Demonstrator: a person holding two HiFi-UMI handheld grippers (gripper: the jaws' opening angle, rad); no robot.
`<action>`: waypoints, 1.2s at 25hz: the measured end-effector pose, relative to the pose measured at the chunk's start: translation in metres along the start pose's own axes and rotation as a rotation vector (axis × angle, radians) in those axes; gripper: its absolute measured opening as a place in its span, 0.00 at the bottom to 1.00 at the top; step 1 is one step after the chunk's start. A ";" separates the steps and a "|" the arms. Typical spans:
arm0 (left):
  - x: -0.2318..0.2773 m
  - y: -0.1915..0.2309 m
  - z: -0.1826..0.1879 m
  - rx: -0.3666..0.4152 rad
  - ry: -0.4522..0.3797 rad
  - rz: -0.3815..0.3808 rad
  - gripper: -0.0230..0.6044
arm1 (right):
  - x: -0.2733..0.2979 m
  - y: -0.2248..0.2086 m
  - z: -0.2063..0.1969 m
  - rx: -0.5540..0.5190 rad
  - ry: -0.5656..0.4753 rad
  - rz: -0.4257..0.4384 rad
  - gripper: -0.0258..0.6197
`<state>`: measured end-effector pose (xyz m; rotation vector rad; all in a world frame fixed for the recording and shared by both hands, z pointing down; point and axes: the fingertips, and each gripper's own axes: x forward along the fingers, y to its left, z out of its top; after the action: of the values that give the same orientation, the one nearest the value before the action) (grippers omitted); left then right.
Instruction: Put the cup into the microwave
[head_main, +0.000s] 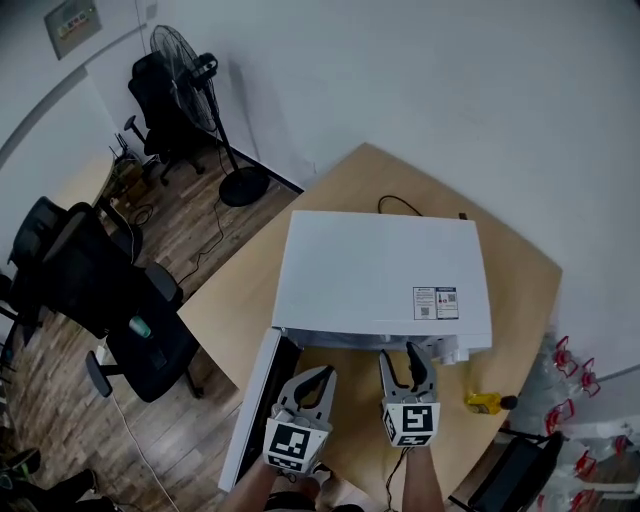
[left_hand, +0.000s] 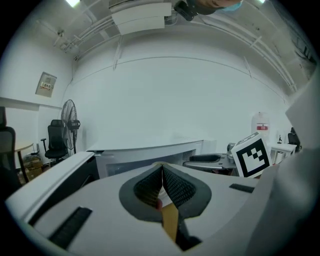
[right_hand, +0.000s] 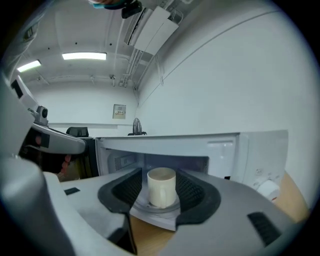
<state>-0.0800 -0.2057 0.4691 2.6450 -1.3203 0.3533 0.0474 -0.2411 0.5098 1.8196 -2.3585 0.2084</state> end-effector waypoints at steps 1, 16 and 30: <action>-0.004 -0.003 0.004 0.004 -0.008 -0.005 0.07 | -0.007 -0.001 0.005 0.000 -0.008 -0.009 0.37; -0.071 -0.047 0.050 0.082 -0.114 -0.077 0.07 | -0.131 -0.001 0.062 -0.019 -0.113 -0.150 0.25; -0.156 -0.098 0.038 0.114 -0.135 -0.090 0.07 | -0.240 0.032 0.057 -0.027 -0.135 -0.201 0.12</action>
<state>-0.0867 -0.0376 0.3848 2.8579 -1.2473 0.2487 0.0741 -0.0176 0.4040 2.1020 -2.2283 0.0302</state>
